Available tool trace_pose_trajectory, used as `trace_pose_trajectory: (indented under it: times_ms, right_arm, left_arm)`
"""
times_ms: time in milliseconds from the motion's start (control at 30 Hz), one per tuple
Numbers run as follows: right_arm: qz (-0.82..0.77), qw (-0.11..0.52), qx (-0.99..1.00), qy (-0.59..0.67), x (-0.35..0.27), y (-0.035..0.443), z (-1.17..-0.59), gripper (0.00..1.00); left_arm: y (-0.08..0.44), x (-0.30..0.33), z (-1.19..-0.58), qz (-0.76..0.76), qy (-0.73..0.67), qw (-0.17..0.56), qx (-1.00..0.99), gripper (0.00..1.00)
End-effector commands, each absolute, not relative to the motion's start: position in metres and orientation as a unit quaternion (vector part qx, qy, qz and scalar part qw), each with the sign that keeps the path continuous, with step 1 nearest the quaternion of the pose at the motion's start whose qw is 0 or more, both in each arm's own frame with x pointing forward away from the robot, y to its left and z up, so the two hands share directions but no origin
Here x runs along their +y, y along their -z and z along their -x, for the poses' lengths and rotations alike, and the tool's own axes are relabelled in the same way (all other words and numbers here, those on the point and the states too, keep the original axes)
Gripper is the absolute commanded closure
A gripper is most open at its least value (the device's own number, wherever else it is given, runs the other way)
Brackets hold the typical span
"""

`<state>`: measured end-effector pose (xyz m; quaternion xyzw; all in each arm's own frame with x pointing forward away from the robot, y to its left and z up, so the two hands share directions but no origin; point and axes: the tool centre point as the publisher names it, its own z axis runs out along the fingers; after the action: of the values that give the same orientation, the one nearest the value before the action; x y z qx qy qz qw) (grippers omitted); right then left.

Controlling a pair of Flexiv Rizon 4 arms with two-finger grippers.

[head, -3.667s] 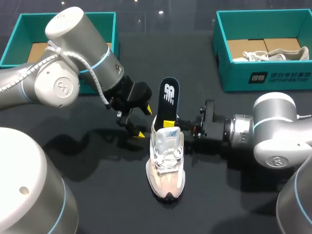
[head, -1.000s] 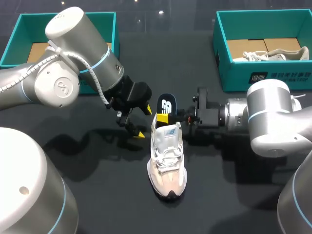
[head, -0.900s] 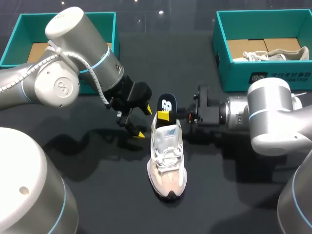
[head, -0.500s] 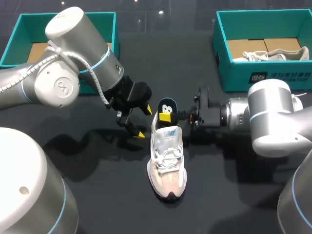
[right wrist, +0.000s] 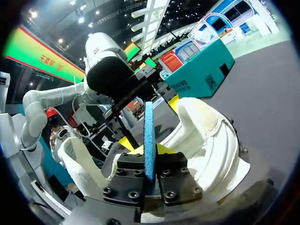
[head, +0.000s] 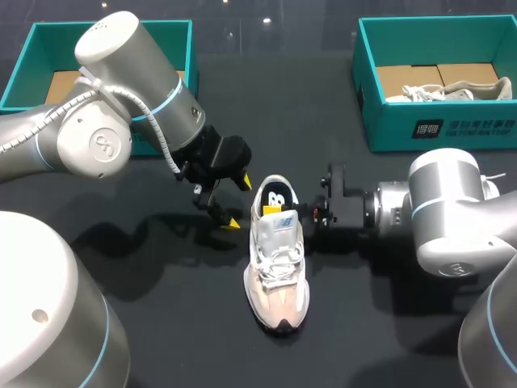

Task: Take the shoe out of the shoebox, open the shoe tongue, remove and reinsert the insole, then place the shoe into the shoebox

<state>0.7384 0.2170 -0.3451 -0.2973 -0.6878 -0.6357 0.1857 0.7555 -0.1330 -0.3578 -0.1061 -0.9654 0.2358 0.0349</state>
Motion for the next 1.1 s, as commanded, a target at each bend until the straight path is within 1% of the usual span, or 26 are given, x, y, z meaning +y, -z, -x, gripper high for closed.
trace_pose_trajectory:
  times_ms: [33, 67, 100, 367, 433, 467, 567, 633, 700, 733, 933, 1100]
  right_arm:
    - [0.288, 0.178, -0.695, 0.634, 0.218, 0.337, -0.737, 0.62]
    - [0.284, 0.174, -0.698, 0.634, 0.219, 0.335, -0.738, 0.56]
    - [0.280, 0.172, -0.700, 0.634, 0.219, 0.333, -0.739, 0.56]
    - [0.264, 0.145, -0.716, 0.630, 0.215, 0.315, -0.746, 0.64]
    - [0.262, 0.143, -0.716, 0.631, 0.213, 0.313, -0.749, 0.68]
    - [0.262, 0.142, -0.717, 0.631, 0.211, 0.312, -0.752, 0.72]
    - [0.259, 0.142, -0.715, 0.634, 0.209, 0.311, -0.756, 0.73]
    - [0.251, 0.148, -0.712, 0.639, 0.209, 0.310, -0.759, 0.78]
    - [0.251, 0.152, -0.709, 0.641, 0.208, 0.311, -0.763, 0.89]
    - [0.255, 0.155, -0.708, 0.640, 0.208, 0.315, -0.765, 1.00]
    - [0.281, 0.180, -0.699, 0.632, 0.211, 0.337, -0.759, 1.00]
    - [0.309, 0.187, -0.695, 0.622, 0.210, 0.347, -0.744, 1.00]
  left_arm:
    - [0.358, -0.133, -0.755, 0.106, -0.236, 0.034, -0.965, 0.00]
    - [0.358, -0.133, -0.755, 0.106, -0.236, 0.034, -0.965, 0.00]
    - [0.358, -0.133, -0.755, 0.106, -0.236, 0.034, -0.965, 0.00]
    - [0.358, -0.133, -0.755, 0.106, -0.236, 0.034, -0.965, 0.00]
    - [0.358, -0.133, -0.755, 0.106, -0.236, 0.034, -0.965, 0.00]
    - [0.358, -0.133, -0.755, 0.106, -0.236, 0.034, -0.965, 0.00]
    - [0.358, -0.133, -0.755, 0.106, -0.236, 0.034, -0.965, 0.00]
    - [0.358, -0.133, -0.755, 0.106, -0.236, 0.034, -0.965, 0.00]
    - [0.358, -0.133, -0.755, 0.106, -0.236, 0.034, -0.965, 0.00]
    - [0.358, -0.133, -0.755, 0.106, -0.236, 0.034, -0.965, 0.00]
    - [0.358, -0.133, -0.755, 0.106, -0.236, 0.034, -0.965, 0.00]
    - [0.358, -0.133, -0.755, 0.106, -0.236, 0.034, -0.965, 0.00]
